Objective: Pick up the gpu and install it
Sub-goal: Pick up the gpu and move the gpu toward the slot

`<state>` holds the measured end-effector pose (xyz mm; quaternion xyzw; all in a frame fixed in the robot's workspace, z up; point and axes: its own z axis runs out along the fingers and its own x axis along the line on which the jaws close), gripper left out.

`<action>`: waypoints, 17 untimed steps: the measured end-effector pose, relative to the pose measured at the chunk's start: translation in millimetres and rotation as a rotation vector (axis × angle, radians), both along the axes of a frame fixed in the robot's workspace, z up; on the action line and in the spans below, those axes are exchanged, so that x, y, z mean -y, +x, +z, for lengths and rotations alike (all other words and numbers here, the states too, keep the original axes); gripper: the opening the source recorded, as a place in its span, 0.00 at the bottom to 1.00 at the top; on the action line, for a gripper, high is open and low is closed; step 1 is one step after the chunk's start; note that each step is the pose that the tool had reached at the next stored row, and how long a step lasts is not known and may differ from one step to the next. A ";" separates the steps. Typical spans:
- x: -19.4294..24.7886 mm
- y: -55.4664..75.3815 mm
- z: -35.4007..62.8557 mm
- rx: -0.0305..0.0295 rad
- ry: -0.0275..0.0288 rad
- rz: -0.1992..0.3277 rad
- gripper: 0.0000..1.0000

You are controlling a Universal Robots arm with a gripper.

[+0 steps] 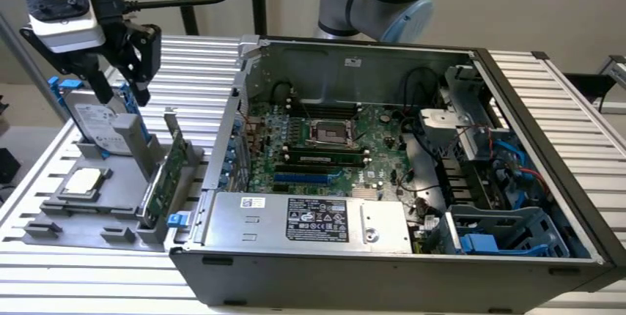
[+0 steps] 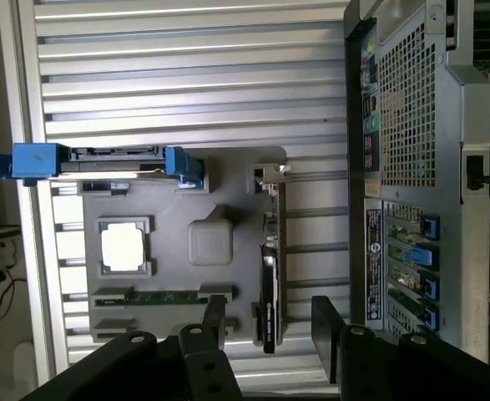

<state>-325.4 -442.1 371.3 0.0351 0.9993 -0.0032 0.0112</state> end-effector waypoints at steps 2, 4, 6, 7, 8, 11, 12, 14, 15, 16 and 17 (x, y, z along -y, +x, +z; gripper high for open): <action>0.3 0.0 -3.6 0.0000 0.0000 0.000 0.54; 0.6 0.1 -7.2 0.0000 0.0000 0.000 0.54; 1.3 0.2 -10.8 0.0000 0.0000 0.000 0.54; 1.7 0.3 -12.6 0.0000 0.0000 0.000 0.54; 2.2 0.4 -14.4 -0.0001 -0.0001 0.000 0.54; 4.3 1.9 -20.0 -0.0001 0.0000 0.000 0.54; 5.2 2.7 -21.8 -0.0001 0.0000 0.000 0.54; 7.1 4.5 -25.4 0.0000 0.0000 0.000 0.54; 8.3 5.5 -27.2 0.0000 0.0000 0.000 0.54; 9.6 6.6 -29.0 -0.0001 0.0000 0.000 0.54; 11.1 7.6 -30.8 0.0000 0.0000 0.000 0.54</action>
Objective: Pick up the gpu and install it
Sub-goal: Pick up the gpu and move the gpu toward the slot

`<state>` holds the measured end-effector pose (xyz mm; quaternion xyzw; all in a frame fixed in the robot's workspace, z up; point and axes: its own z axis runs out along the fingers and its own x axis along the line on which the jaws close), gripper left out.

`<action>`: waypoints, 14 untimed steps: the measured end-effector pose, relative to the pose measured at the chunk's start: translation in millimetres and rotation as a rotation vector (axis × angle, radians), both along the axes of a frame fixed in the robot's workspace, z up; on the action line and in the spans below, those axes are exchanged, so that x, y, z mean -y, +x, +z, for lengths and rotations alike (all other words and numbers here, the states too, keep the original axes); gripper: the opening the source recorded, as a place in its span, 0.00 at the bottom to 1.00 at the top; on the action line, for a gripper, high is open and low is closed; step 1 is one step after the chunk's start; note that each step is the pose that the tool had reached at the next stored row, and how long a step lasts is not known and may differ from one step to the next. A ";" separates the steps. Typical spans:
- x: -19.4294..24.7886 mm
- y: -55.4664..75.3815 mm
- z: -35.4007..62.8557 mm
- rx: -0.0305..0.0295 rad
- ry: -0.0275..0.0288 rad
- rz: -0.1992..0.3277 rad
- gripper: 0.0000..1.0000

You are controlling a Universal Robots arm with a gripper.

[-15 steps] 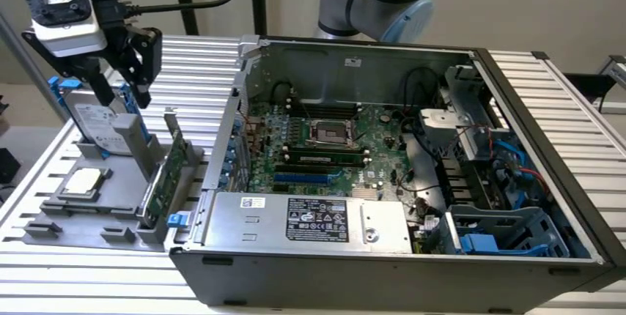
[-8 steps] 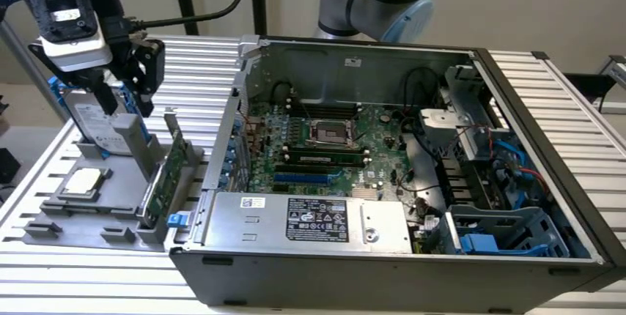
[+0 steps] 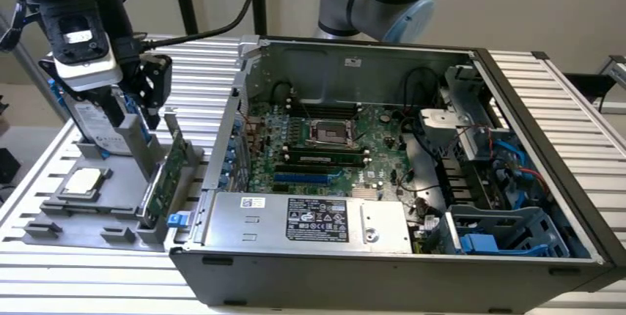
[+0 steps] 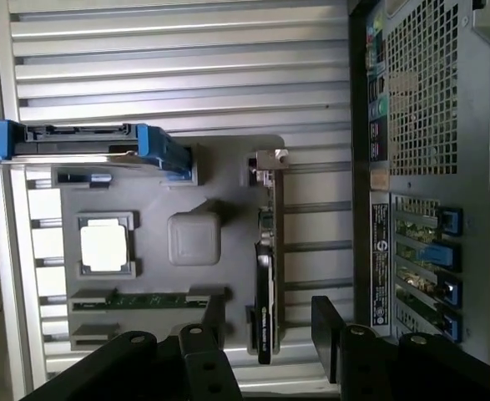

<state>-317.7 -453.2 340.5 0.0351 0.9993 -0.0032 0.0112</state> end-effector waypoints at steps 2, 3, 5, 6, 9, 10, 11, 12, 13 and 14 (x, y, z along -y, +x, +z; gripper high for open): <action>3.2 2.2 -3.7 0.0000 0.0000 0.000 0.54; 4.5 3.2 -5.4 0.0000 0.0000 0.000 0.54; 7.4 5.4 -9.1 -0.0001 -0.0001 0.000 0.54; 8.6 6.5 -11.0 0.0000 -0.0001 0.000 0.54; 12.0 9.3 -16.5 0.0000 0.0000 0.000 0.54; 12.6 9.8 -18.3 0.0000 0.0000 0.000 0.54; 13.0 9.9 -20.0 0.0000 0.0000 0.000 0.54; 13.2 9.9 -21.9 0.0000 -0.0001 0.000 0.54; 13.3 9.9 -23.6 0.0000 -0.0001 0.000 0.54; 13.4 9.9 -25.5 0.0000 0.0000 0.000 0.54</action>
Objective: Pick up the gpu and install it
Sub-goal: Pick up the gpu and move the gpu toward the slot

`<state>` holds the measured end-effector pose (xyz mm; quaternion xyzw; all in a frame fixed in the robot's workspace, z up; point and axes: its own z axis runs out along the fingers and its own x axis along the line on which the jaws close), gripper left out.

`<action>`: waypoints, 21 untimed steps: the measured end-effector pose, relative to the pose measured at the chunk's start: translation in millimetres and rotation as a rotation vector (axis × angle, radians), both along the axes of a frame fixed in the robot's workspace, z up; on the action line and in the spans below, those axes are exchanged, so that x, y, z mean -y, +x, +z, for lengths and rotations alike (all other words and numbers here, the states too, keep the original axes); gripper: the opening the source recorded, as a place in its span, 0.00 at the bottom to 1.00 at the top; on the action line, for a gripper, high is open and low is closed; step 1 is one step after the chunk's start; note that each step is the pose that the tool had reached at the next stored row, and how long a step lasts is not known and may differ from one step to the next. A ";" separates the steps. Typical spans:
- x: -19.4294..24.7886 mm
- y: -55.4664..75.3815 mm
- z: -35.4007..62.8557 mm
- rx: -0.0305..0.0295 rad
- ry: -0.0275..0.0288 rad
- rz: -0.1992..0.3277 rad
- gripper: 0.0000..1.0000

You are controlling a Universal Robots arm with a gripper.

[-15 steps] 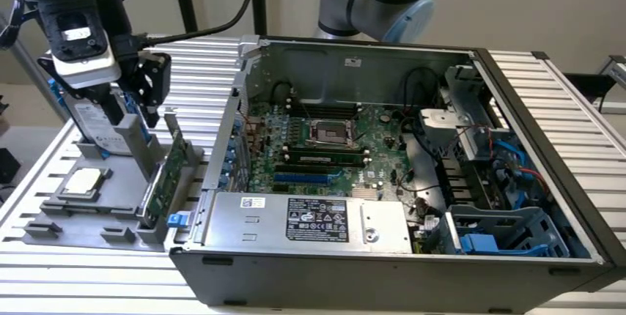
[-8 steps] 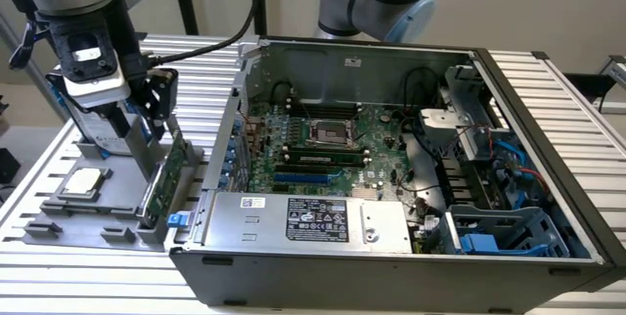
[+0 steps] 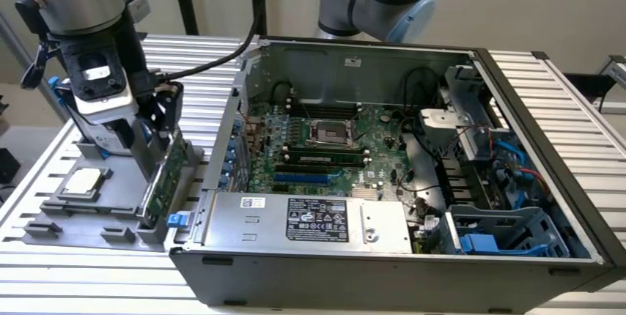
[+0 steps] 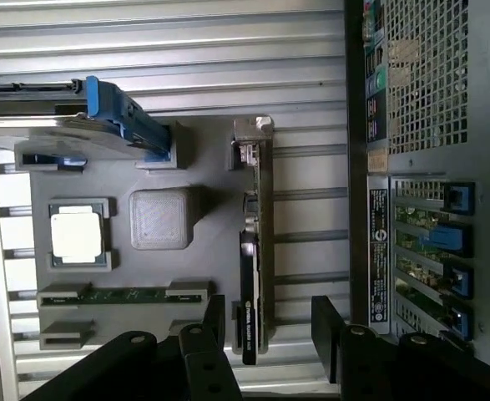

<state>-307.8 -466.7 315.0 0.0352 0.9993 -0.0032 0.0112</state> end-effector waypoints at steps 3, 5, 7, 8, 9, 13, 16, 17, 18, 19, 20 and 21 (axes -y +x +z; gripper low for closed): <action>0.1 0.1 -5.5 0.0001 0.0001 0.000 0.54; 0.2 0.1 -9.1 -0.0001 -0.0001 -0.001 0.54; 0.2 0.1 -12.7 -0.0001 -0.0001 -0.002 0.54; 0.2 0.1 -14.6 0.0001 0.0001 -0.004 0.54; 0.2 0.1 -16.4 0.0000 0.0001 -0.006 0.54; 0.2 0.1 -23.7 -0.0001 0.0000 -0.019 0.54; 0.2 0.1 -29.2 0.0001 0.0001 -0.033 0.54; 0.2 0.0 -31.0 0.0000 0.0000 -0.038 0.54; 0.2 0.0 -32.8 -0.0001 0.0000 -0.044 0.54; 0.2 0.0 -34.7 0.0000 0.0001 -0.049 0.54; 0.2 -0.1 -36.4 -0.0001 0.0000 -0.053 0.54; 0.2 -0.2 -38.2 0.0000 0.0000 -0.055 0.54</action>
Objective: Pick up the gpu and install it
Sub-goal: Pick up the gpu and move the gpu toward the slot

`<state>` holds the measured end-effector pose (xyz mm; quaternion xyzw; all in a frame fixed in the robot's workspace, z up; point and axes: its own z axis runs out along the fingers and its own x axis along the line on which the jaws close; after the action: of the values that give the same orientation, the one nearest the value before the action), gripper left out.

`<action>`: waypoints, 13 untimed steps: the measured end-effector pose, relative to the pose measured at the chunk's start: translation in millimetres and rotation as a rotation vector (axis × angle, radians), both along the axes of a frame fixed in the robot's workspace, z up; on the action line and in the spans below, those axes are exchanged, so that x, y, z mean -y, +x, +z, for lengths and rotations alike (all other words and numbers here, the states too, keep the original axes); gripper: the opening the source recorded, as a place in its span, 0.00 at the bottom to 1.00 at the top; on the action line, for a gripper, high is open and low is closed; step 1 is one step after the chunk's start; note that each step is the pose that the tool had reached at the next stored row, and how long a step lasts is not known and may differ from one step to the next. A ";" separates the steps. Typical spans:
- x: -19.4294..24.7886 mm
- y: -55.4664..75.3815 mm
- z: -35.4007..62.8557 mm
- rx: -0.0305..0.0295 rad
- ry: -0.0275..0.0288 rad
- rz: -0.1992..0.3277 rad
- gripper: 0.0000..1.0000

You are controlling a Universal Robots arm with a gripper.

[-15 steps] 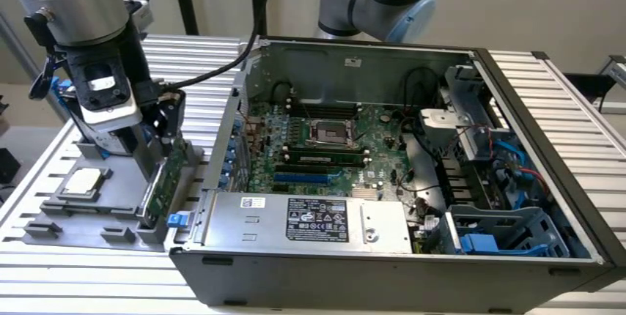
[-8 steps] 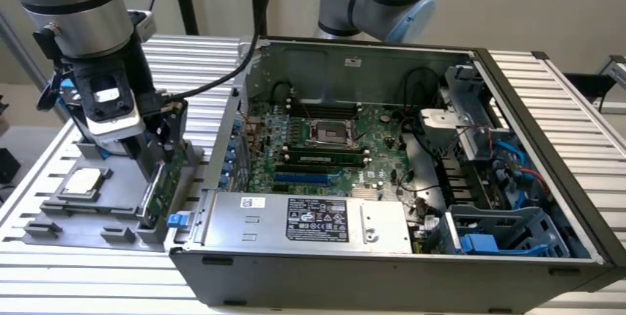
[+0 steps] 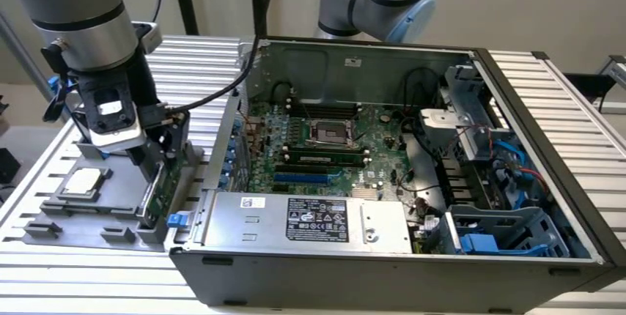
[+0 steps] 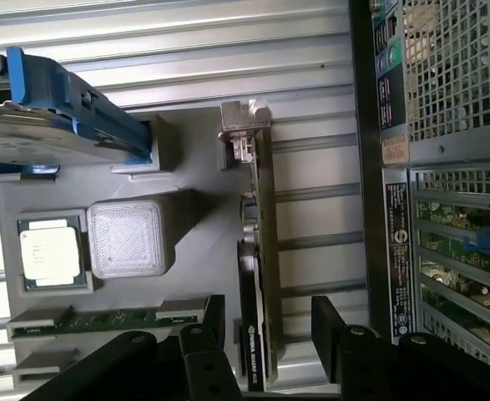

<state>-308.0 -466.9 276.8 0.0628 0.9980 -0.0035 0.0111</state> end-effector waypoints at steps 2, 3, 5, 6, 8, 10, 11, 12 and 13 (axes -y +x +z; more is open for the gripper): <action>0.0 -0.1 -3.6 0.0001 0.0000 -0.002 0.54; 0.0 -0.3 -5.5 0.0001 0.0000 -0.002 0.54; 0.0 -1.0 -9.1 0.0000 0.0000 -0.002 0.54; 0.0 -1.6 -10.9 0.0001 0.0000 -0.002 0.54; 0.0 -3.1 -14.5 0.0002 0.0001 -0.002 0.54; 0.0 -4.5 -18.2 0.0008 0.0000 -0.002 0.54; 0.0 -4.9 -20.1 0.0015 0.0000 -0.002 0.54; 0.0 -5.3 -21.8 0.0023 0.0000 -0.002 0.54; 0.0 -5.5 -23.7 0.0036 0.0003 -0.002 0.54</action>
<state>-313.5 -466.9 253.1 0.0639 0.9979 -0.0033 0.0128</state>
